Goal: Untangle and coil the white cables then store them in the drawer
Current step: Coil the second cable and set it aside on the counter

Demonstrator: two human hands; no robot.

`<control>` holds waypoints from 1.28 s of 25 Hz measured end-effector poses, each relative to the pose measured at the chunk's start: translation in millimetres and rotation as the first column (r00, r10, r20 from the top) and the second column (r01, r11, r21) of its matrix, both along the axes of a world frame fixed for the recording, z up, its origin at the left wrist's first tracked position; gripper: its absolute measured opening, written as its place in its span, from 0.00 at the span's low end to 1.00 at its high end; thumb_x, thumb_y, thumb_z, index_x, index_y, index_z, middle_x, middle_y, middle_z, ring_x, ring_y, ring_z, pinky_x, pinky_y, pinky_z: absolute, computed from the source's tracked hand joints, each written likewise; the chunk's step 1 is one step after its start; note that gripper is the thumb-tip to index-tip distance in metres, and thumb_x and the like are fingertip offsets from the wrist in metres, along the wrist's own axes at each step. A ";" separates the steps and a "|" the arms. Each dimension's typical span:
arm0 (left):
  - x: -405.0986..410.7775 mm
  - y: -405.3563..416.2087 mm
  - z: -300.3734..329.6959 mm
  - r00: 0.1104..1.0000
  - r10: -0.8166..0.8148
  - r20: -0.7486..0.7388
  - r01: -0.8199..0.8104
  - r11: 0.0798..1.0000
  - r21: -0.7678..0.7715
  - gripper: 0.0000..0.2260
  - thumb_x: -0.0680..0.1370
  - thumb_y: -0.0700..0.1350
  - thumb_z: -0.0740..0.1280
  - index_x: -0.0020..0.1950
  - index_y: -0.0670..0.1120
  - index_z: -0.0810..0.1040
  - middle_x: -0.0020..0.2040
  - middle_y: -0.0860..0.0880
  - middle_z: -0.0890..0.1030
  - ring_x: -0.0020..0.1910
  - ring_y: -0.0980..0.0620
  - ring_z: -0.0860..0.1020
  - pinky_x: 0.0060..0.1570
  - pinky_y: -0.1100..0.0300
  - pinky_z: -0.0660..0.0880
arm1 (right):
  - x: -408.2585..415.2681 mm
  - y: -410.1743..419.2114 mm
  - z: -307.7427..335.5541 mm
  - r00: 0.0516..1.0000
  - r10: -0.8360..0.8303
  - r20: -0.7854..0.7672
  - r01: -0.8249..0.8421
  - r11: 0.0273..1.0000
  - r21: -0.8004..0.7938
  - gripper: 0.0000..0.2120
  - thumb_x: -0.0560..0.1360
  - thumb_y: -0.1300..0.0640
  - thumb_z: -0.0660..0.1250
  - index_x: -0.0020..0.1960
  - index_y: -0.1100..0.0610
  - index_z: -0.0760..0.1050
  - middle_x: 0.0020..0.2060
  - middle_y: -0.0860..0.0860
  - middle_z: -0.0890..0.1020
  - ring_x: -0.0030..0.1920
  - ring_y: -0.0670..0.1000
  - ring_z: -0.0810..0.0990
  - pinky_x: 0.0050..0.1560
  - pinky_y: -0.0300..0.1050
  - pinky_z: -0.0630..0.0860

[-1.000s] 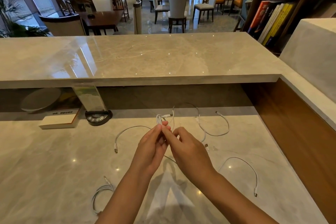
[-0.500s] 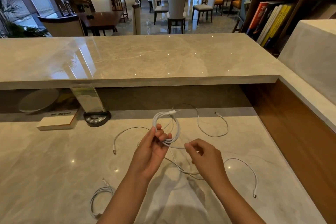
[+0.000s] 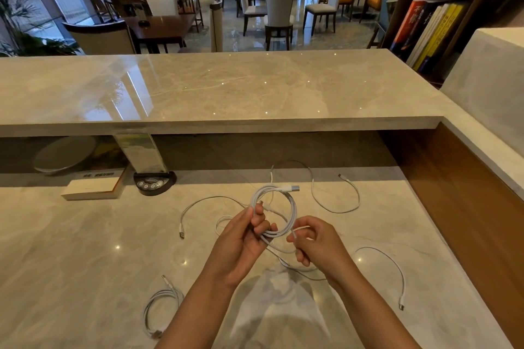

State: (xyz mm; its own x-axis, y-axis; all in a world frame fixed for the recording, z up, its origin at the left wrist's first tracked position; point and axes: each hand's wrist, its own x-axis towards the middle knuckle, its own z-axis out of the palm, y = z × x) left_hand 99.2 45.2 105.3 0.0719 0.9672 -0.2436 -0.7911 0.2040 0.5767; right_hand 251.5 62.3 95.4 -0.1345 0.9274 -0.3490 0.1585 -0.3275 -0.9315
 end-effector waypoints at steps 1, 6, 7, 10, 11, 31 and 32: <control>-0.3 -0.4 -1.4 1.000 0.007 0.022 -0.007 1.000 -0.014 0.08 0.73 0.42 0.60 0.38 0.42 0.77 0.27 0.50 0.69 0.25 0.56 0.69 0.38 0.60 0.79 | -0.2 -1.5 -2.8 1.000 0.004 -0.012 -0.004 1.000 0.020 0.09 0.72 0.73 0.59 0.46 0.62 0.74 0.36 0.57 0.80 0.21 0.47 0.71 0.22 0.37 0.67; 3.4 0.3 -7.1 0.990 0.024 0.140 -0.010 0.994 -0.106 0.08 0.73 0.42 0.60 0.37 0.42 0.75 0.26 0.51 0.69 0.23 0.57 0.69 0.33 0.61 0.78 | -4.0 -2.5 -8.1 0.999 -0.014 -0.040 0.021 0.983 0.184 0.11 0.73 0.73 0.58 0.46 0.58 0.72 0.34 0.56 0.78 0.26 0.49 0.74 0.27 0.38 0.71; 5.0 1.0 -8.9 0.990 0.022 0.139 -0.005 0.993 -0.118 0.07 0.73 0.42 0.60 0.37 0.42 0.75 0.26 0.51 0.69 0.24 0.57 0.69 0.33 0.61 0.78 | -5.1 -3.5 -7.8 0.998 -0.025 -0.052 0.037 0.969 0.243 0.12 0.74 0.71 0.59 0.48 0.55 0.70 0.36 0.55 0.79 0.28 0.49 0.75 0.29 0.39 0.72; 6.7 4.0 -13.7 0.993 0.030 0.111 -0.013 0.989 -0.145 0.06 0.73 0.42 0.61 0.39 0.41 0.75 0.27 0.50 0.69 0.26 0.56 0.69 0.35 0.60 0.78 | -7.5 -7.9 -8.4 0.995 0.039 -0.091 0.002 0.910 0.415 0.19 0.73 0.63 0.62 0.54 0.43 0.63 0.42 0.51 0.78 0.35 0.47 0.76 0.37 0.39 0.76; 6.1 4.7 -14.6 0.993 0.033 0.112 -0.016 0.989 -0.149 0.06 0.73 0.42 0.61 0.39 0.41 0.75 0.27 0.50 0.69 0.26 0.56 0.69 0.35 0.60 0.78 | -7.6 -8.6 -9.8 0.997 0.072 -0.039 -0.046 0.885 0.464 0.19 0.72 0.58 0.63 0.56 0.38 0.64 0.43 0.49 0.77 0.38 0.46 0.77 0.39 0.40 0.77; -8.1 1.7 -10.5 0.942 -0.179 -0.283 0.186 0.983 -0.005 0.07 0.74 0.44 0.60 0.42 0.41 0.74 0.28 0.51 0.68 0.27 0.56 0.67 0.44 0.61 0.75 | 40.9 31.2 22.3 0.995 -0.089 0.040 0.083 0.989 0.121 0.11 0.76 0.68 0.61 0.55 0.64 0.78 0.34 0.55 0.79 0.22 0.45 0.75 0.24 0.36 0.73; -10.2 1.9 -7.8 0.919 -0.214 -0.331 0.230 0.973 0.009 0.07 0.75 0.45 0.60 0.42 0.41 0.74 0.29 0.51 0.68 0.28 0.56 0.67 0.45 0.61 0.76 | 42.4 34.9 27.8 0.991 0.005 0.134 -0.019 0.995 0.100 0.11 0.76 0.69 0.61 0.54 0.64 0.79 0.33 0.55 0.80 0.22 0.45 0.75 0.24 0.36 0.73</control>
